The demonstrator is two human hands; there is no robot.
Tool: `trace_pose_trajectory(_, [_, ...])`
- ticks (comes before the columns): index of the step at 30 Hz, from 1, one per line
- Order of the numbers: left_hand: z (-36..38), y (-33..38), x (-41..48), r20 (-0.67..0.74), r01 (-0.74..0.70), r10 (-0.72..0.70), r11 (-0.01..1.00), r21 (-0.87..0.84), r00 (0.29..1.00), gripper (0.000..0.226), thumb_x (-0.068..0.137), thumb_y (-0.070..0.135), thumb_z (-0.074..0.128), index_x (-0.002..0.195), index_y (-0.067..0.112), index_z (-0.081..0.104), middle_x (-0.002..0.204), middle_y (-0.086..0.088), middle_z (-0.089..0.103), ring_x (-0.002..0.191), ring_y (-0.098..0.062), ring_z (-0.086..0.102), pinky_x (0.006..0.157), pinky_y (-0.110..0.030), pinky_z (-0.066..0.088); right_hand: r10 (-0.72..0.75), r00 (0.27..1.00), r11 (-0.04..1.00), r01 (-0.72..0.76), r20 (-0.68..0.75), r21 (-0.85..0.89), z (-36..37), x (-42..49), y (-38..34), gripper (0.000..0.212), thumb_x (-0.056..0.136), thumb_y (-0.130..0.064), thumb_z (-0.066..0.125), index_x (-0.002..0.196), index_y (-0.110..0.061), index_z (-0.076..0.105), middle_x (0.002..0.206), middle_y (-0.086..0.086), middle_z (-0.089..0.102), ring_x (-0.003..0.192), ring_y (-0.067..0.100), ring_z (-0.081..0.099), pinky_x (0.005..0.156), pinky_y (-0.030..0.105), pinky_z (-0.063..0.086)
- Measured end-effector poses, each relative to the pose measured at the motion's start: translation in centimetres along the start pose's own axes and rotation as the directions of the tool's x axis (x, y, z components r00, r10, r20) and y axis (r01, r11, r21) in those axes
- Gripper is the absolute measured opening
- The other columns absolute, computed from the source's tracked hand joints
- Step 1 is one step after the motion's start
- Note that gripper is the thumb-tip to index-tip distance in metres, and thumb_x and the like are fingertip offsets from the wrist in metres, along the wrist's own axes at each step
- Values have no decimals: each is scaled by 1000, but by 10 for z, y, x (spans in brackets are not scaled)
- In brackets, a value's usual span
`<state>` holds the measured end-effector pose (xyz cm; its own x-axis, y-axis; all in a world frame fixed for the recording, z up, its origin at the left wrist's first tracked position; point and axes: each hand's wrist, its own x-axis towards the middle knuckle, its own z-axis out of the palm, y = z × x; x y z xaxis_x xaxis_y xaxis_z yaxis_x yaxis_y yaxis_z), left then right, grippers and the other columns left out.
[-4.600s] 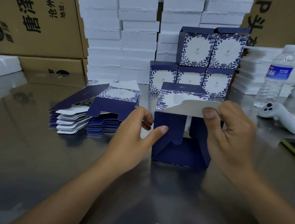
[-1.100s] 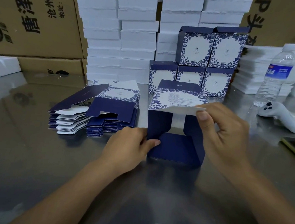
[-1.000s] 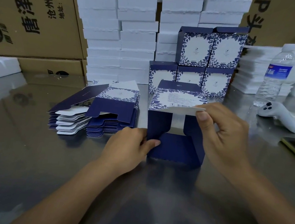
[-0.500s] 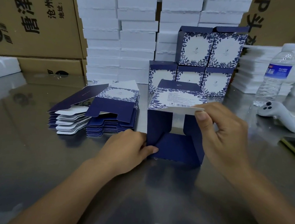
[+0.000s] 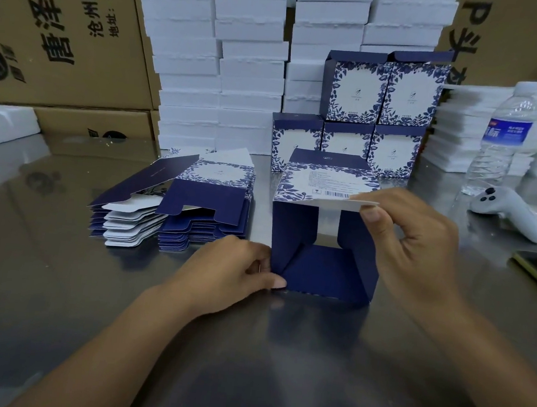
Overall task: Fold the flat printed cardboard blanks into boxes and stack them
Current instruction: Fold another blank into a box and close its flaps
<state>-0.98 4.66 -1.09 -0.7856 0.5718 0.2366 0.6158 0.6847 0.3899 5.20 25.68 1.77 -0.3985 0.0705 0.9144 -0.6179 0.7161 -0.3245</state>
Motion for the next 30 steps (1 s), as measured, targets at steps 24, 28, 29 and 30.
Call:
trace_pose_trajectory(24, [-8,49,-5,-684,-282,174,958,-49,709,23,91,27,53,93,12,70,98,1,65,101,-11,55,88,-21,40,66,994,996,-71,83,56,8,-3,-14,18,75,-30,72,90,-36,65,87,-10,52,84,17,52,77,36,43])
trace_pose_trajectory(28, [-1,56,-2,-739,-379,247,925,-13,627,18,88,19,57,86,5,69,92,1,64,91,-19,59,81,-39,48,39,997,998,-42,68,46,12,-6,-15,13,78,-25,70,90,-29,67,87,-7,55,88,16,53,82,22,41])
trace_pose_trajectory(29, [0,56,-2,-744,-393,222,918,-59,630,17,87,18,58,86,5,68,91,3,63,90,-19,59,79,-41,49,28,997,999,-31,66,43,12,-6,-15,12,79,-23,69,90,-26,68,88,-6,58,92,17,54,85,20,40])
trace_pose_trajectory(30, [0,56,-2,-744,-399,197,912,-101,638,16,87,19,58,86,6,68,91,5,62,89,-19,59,78,-43,49,17,998,999,-20,67,39,13,-6,-15,10,80,-21,69,90,-24,69,88,-6,61,97,19,55,89,20,40])
